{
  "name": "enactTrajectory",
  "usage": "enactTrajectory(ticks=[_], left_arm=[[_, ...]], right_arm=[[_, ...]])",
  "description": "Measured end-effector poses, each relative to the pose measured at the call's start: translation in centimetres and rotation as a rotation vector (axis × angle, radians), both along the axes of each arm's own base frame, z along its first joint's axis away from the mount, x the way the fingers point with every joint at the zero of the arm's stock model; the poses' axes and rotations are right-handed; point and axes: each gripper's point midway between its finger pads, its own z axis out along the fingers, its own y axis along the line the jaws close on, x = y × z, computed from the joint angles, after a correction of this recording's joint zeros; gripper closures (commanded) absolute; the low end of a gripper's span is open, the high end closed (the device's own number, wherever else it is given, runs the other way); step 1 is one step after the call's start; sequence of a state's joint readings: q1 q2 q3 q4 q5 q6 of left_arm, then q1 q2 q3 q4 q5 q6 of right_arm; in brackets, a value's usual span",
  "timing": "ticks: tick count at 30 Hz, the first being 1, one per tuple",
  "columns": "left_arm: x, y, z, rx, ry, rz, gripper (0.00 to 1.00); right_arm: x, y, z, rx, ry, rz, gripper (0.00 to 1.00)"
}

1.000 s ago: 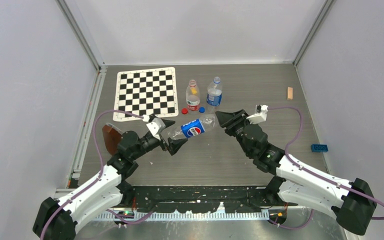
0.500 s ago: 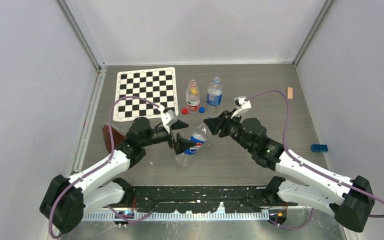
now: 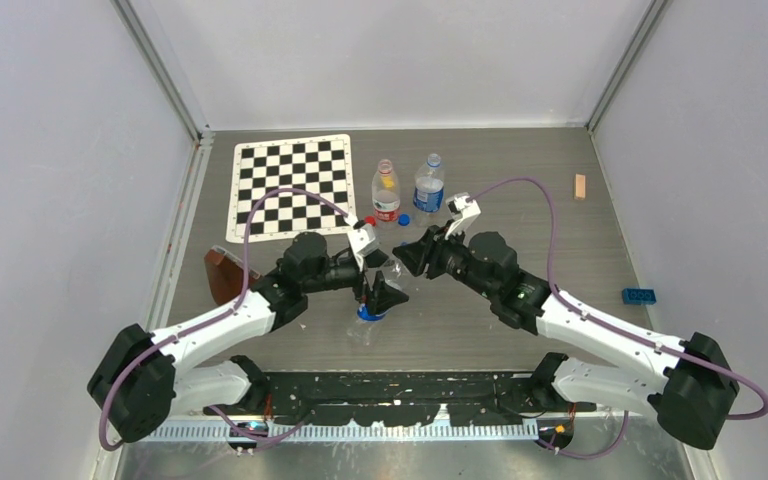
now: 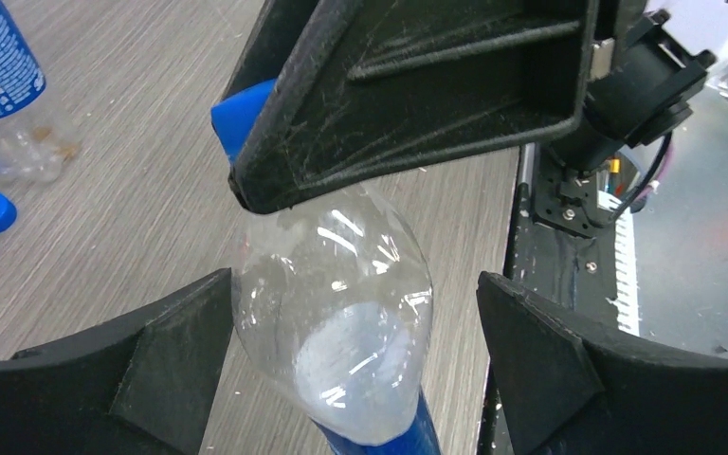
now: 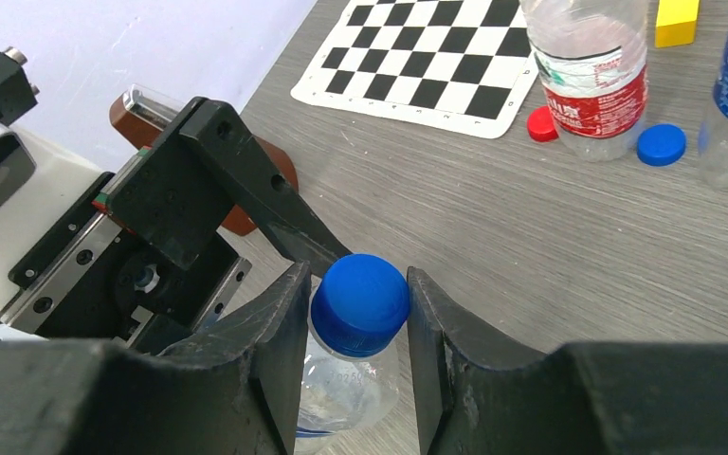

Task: Unscrew the bottle caps
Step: Unscrew the bottle cap from the plastic bottle.

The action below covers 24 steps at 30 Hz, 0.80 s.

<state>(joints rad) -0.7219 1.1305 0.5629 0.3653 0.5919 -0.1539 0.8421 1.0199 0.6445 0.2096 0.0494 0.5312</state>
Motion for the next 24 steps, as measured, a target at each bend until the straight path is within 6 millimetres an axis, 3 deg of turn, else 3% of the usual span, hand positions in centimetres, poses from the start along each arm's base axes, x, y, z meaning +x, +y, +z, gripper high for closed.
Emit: enactTrajectory(ticks=[4, 8, 15, 17, 22, 24], left_arm=[[0.5, 0.1, -0.8, 0.045, -0.002, 0.032, 0.16], [1.1, 0.5, -1.9, 0.092, 0.009, 0.069, 0.41], [1.5, 0.9, -2.4, 0.129, -0.009, 0.096, 0.65], [1.6, 0.9, -2.5, 0.134, -0.014, 0.099, 0.73], [1.5, 0.9, -2.6, 0.142, -0.020, 0.096, 0.89], [1.5, 1.0, -2.7, 0.152, -0.030, 0.093, 0.94]], right_arm=[[0.0, 0.5, -0.4, 0.001, 0.011, 0.016, 0.92], [0.0, 0.7, -0.5, 0.007, 0.017, 0.023, 0.92], [0.0, 0.8, -0.4, 0.012, 0.017, 0.022, 0.92], [0.0, 0.8, -0.4, 0.011, 0.017, 0.022, 0.86], [0.0, 0.7, -0.6, 0.005, 0.023, 0.022, 0.46], [-0.1, 0.6, -0.7, -0.007, 0.035, 0.019, 0.38]])
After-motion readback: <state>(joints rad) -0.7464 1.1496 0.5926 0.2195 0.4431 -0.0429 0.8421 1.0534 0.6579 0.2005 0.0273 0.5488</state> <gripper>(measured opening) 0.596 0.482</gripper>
